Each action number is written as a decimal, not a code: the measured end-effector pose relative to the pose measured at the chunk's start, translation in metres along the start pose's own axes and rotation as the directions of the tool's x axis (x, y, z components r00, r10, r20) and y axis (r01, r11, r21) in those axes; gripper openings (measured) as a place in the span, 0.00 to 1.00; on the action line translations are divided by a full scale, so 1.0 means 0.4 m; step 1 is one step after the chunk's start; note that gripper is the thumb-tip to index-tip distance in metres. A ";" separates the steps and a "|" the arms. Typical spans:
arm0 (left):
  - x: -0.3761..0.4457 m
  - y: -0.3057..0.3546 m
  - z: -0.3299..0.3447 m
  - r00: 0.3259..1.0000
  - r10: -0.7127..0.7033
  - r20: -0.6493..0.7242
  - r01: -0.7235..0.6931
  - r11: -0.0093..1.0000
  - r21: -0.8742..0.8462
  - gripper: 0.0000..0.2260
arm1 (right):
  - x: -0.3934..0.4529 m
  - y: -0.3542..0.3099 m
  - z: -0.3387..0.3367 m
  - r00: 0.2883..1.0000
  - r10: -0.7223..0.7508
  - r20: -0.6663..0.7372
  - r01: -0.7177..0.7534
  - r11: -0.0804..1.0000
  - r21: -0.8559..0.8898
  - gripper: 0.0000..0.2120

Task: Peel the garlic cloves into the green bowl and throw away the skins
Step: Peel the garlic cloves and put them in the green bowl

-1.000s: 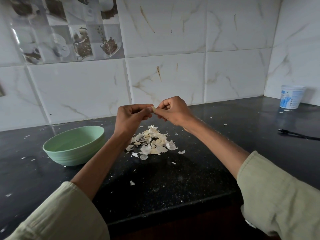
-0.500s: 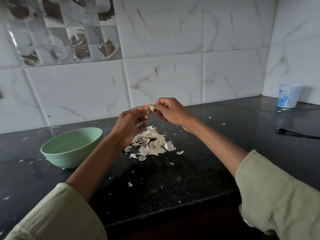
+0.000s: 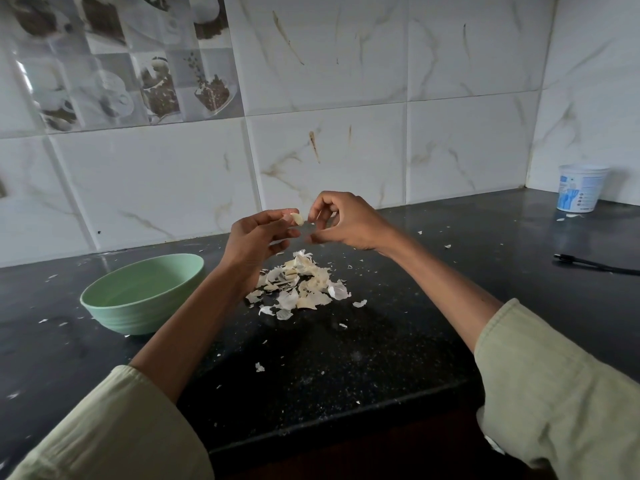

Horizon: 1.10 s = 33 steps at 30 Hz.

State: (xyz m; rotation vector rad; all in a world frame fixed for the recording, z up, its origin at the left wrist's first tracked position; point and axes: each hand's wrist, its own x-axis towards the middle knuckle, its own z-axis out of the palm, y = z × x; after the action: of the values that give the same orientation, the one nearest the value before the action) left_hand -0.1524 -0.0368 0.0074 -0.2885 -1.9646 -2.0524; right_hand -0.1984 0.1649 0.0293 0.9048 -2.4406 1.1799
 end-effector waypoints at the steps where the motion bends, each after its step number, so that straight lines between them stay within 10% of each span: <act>1: -0.001 0.000 0.001 1.000 0.022 -0.008 -0.022 0.999 0.033 0.08 | 0.000 -0.003 -0.001 1.000 -0.003 0.005 0.003 1.000 0.007 0.13; 33: -0.028 0.001 0.035 0.984 0.179 -0.007 -0.177 0.976 0.124 0.06 | -0.004 -0.018 0.048 0.951 -0.190 -0.246 0.133 0.964 -0.231 0.14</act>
State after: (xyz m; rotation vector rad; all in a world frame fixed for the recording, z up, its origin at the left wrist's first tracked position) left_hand -0.1424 -0.0221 0.0046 -0.4016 -1.9673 -1.8093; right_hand -0.1923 0.1473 0.0209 0.8084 -2.1795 0.8986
